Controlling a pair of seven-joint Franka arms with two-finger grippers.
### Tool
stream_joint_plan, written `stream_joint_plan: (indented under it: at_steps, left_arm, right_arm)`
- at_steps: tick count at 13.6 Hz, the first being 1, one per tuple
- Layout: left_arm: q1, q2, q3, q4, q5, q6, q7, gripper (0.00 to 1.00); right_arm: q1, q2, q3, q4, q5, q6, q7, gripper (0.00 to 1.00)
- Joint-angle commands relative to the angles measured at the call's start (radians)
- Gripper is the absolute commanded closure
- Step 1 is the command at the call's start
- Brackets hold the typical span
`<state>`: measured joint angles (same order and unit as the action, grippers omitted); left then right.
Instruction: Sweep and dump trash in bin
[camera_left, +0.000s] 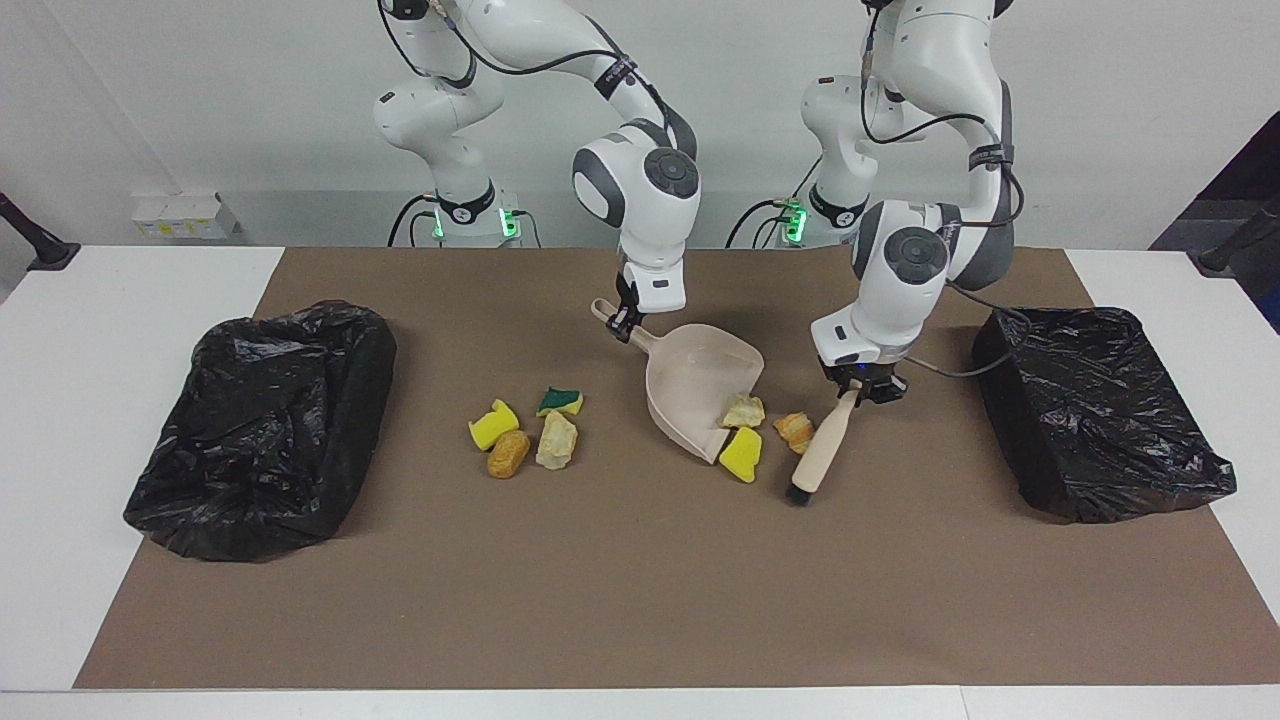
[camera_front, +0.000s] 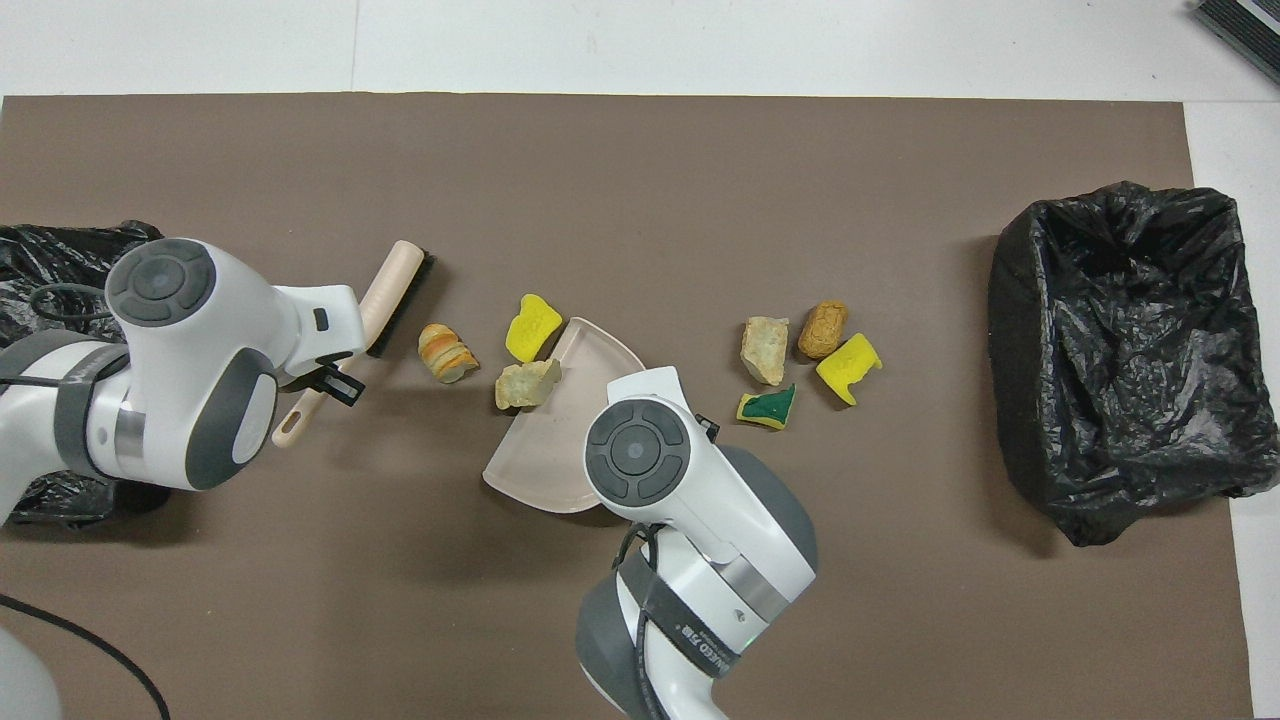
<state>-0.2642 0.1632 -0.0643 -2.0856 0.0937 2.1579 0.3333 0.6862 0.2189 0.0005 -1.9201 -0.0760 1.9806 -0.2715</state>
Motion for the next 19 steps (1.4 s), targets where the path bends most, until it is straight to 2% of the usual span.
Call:
stream_joint_plan:
  at_steps: [1, 4, 8, 11, 13, 17, 19]
  left_arm:
    - [-0.093, -0.08, 0.014, -0.07, 0.008, -0.056, -0.01, 1.0]
    - [-0.191, -0.112, 0.014, -0.083, -0.043, -0.167, -0.094, 1.0]
    - [-0.286, -0.123, 0.014, -0.073, -0.156, -0.179, -0.276, 1.0]
    - [-0.29, -0.16, 0.015, -0.054, -0.16, -0.197, -0.293, 1.0]
    - [-0.277, -0.217, 0.021, -0.053, -0.16, -0.275, -0.313, 1.0]
    - [-0.259, -0.261, 0.021, -0.067, -0.16, -0.285, -0.514, 1.0]
    - [-0.267, -0.274, 0.02, -0.088, -0.16, -0.285, -0.6, 1.0]
  right_arm:
    - [-0.007, -0.018, 0.006, -0.016, 0.013, 0.004, 0.028, 1.0]
    - [-0.007, -0.018, 0.007, -0.017, 0.019, 0.007, 0.028, 1.0]
    - [-0.007, -0.018, 0.007, -0.017, 0.021, 0.007, 0.026, 1.0]
    - [-0.008, -0.018, 0.007, -0.017, 0.021, 0.009, 0.02, 1.0]
    - [-0.008, -0.018, 0.006, -0.017, 0.021, 0.009, 0.014, 1.0]
    - [-0.008, -0.021, 0.006, -0.01, 0.019, -0.011, 0.015, 1.0]
    - [-0.014, -0.058, 0.006, -0.001, 0.019, -0.055, 0.012, 1.0]
